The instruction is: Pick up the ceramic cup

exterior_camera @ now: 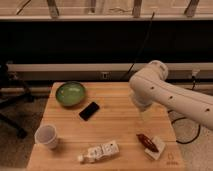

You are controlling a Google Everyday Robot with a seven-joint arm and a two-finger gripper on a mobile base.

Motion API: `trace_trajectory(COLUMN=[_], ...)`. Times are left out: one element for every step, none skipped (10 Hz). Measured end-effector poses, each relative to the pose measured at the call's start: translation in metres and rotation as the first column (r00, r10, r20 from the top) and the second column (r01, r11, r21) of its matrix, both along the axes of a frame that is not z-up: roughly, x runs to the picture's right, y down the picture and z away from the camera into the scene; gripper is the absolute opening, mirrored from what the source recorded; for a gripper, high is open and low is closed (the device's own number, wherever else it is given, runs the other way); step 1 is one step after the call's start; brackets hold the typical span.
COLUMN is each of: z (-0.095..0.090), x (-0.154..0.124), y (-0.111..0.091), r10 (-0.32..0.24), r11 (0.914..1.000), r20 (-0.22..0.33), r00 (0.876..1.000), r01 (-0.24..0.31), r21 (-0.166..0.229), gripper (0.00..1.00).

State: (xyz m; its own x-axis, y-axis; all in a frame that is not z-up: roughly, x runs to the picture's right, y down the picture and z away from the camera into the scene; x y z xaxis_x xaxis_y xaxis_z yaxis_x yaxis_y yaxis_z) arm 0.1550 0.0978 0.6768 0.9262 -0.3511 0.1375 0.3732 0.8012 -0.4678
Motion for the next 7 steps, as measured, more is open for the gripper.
trace_trajectory(z=[-0.001,-0.002,-0.003,-0.004,-0.006,-0.006,-0.007], x=[-0.013,-0.023,-0.025,-0.029,-0.038,-0.051,-0.06], y=[0.0,-0.001,-0.001,-0.001,-0.002,-0.003,-0.003], r10=[-0.033,-0.061,-0.076,-0.099,-0.132,-0.161,-0.185], r11=[0.9995,0.9981,0.9971,0.9951,0.9912,0.9869,0.9827], r20=[0.021,0.039,0.047,0.062,0.083,0.104,0.12], r00=[0.999,0.997,0.996,0.993,0.988,0.981,0.975], r01=[0.033,0.061,0.076,0.099,0.131,0.159,0.183], r21=[0.003,0.007,0.008,0.011,0.018,0.024,0.03], gripper=[0.8,0.8,0.8,0.8,0.8,0.8,0.8])
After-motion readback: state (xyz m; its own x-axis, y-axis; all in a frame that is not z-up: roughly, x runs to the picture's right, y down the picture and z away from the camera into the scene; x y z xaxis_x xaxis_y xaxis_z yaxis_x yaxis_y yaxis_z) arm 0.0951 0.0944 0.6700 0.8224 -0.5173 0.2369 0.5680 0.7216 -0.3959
